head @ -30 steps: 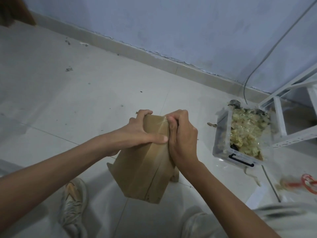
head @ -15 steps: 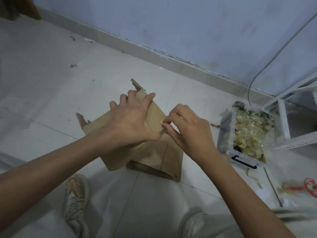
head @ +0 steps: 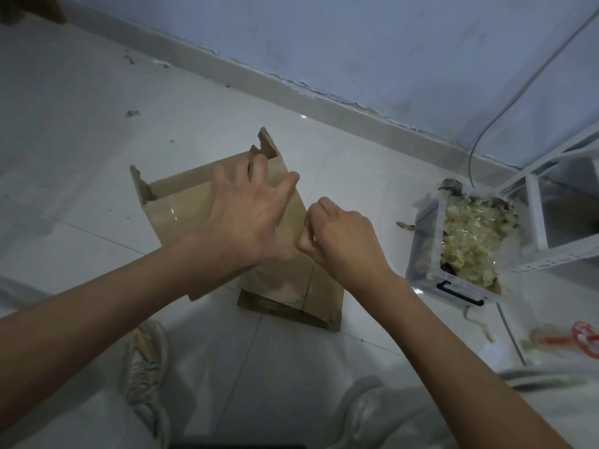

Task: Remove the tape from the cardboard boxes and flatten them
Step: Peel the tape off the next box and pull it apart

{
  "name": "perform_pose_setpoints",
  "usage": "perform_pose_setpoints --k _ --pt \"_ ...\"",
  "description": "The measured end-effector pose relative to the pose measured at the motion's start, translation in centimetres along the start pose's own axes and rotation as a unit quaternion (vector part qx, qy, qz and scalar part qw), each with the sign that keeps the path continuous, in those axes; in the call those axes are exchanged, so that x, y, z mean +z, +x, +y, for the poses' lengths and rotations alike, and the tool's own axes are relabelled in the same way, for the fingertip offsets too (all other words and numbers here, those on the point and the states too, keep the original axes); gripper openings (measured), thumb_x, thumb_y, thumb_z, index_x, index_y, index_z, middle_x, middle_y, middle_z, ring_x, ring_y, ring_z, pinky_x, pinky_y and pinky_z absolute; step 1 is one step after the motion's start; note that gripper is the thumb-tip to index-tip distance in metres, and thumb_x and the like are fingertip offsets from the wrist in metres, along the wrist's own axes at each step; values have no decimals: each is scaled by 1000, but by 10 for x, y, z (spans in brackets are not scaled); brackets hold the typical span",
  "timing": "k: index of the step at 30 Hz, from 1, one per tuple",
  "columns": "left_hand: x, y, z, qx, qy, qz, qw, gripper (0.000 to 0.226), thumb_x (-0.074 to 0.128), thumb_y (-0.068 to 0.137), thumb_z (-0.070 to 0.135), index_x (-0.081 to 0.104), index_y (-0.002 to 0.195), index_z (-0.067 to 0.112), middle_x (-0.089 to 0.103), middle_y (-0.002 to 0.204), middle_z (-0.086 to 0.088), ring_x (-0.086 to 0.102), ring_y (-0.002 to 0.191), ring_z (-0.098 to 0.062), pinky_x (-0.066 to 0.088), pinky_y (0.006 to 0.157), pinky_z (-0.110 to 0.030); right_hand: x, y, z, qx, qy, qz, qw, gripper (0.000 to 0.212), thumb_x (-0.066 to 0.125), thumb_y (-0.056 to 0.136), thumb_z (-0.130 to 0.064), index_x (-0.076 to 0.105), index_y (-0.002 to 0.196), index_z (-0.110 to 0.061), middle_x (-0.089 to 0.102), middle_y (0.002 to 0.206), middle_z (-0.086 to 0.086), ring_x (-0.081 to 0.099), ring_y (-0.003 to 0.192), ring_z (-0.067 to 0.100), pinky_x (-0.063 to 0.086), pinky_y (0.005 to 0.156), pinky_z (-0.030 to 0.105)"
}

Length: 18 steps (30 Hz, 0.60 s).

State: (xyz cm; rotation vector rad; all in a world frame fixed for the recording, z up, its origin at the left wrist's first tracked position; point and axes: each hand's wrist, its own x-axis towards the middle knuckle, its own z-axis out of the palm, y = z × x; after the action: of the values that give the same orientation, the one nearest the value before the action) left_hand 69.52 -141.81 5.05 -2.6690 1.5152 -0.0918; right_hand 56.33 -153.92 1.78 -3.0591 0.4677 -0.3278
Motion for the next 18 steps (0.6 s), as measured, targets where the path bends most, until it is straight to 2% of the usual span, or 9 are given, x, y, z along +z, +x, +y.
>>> perform_pose_setpoints --k 3,5,7,8,11,12,14,16,18 --pt "-4 1 -1 -16 -18 -1 1000 117 37 47 85 31 150 30 41 133 -16 44 118 -35 39 90 -49 -12 -2 1 130 197 -1 972 14 67 88 -22 61 77 -16 59 73 -7 57 62 16 52 60 34" --pt "-5 2 -4 -17 -25 0 1000 117 42 50 87 28 151 31 39 135 -17 43 121 -35 39 92 -50 -20 -5 -3 236 401 2 885 12 69 89 -14 69 78 -12 67 68 -4 66 62 15 58 60 31" --pt "-5 4 -8 -21 -28 1 999 116 48 52 87 27 152 31 39 136 -17 43 122 -35 39 93 -51 -24 -7 -3 278 522 -19 806 15 66 97 -16 73 85 -9 72 74 -4 71 65 21 61 61 38" --pt "-4 4 -9 -22 -24 0 999 115 49 53 86 27 151 31 39 136 -17 43 122 -35 39 93 -50 -22 -8 -1 266 513 -21 816 19 66 100 -24 74 86 -13 73 79 -6 72 68 20 60 63 41" --pt "-4 3 -8 -24 -23 1 999 116 29 49 87 30 150 31 40 133 -17 44 119 -35 38 91 -50 -11 -8 7 159 272 -20 949 25 65 96 -55 64 84 -33 66 87 -16 64 73 9 54 66 36" --pt "-4 2 -7 -23 -28 2 999 116 24 48 86 32 150 30 41 132 -17 44 117 -35 37 90 -49 -9 -7 7 127 193 -26 973 27 63 96 -59 60 84 -35 61 86 -18 60 73 6 52 65 33" --pt "-5 1 -6 -15 -33 2 999 117 21 48 85 33 150 29 41 132 -17 45 116 -35 37 90 -49 -9 -4 5 103 162 -51 980 26 61 99 -56 57 84 -34 57 82 -19 56 72 4 50 65 32" --pt "-5 -1 -7 -7 -36 -6 999 119 21 48 87 31 152 30 40 134 -17 44 119 -35 38 92 -50 -13 -2 6 112 223 -74 966 23 64 100 -45 60 82 -31 58 73 -16 55 66 5 48 63 30" --pt "-4 -2 -10 -4 -55 -19 998 121 25 48 91 28 153 32 38 139 -17 42 124 -37 38 96 -53 -19 -3 11 170 381 -83 905 22 68 100 -32 66 83 -19 62 66 -2 55 58 7 49 59 28"
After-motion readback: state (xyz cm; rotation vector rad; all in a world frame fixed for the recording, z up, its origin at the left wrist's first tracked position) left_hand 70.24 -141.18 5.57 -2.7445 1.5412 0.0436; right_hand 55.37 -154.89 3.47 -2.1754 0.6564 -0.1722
